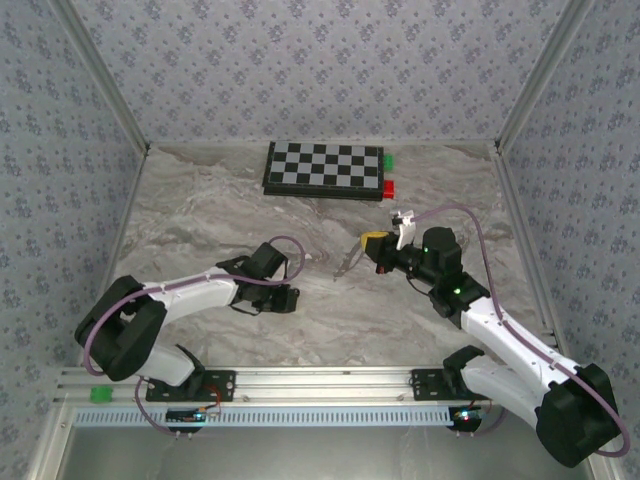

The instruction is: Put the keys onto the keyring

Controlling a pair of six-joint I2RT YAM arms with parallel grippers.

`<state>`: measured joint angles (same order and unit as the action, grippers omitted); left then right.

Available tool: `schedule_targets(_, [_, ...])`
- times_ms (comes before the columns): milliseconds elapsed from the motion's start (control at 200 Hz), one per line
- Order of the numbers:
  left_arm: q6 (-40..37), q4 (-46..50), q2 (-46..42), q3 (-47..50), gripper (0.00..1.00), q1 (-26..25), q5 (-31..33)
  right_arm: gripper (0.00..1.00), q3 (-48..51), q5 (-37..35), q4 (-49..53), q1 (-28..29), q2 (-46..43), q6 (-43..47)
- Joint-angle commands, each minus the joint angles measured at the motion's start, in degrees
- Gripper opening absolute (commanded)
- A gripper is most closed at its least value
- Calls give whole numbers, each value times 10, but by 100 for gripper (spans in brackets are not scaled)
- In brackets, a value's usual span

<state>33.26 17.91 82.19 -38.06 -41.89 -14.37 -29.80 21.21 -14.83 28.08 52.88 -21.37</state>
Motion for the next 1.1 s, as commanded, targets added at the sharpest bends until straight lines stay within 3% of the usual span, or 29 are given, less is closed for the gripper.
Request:
schedule_targets(0, [5,-12,7,-8,24,3,-18,0,3,1,-21,4,-3,2])
schedule_targets(675, [3,-3,19,-14,19,4,-6,0,4,3,-26,6,2,0])
schedule_targets(1100, [11,2,5,-20,0,4,-9,0,4,2,-25,6,1,0])
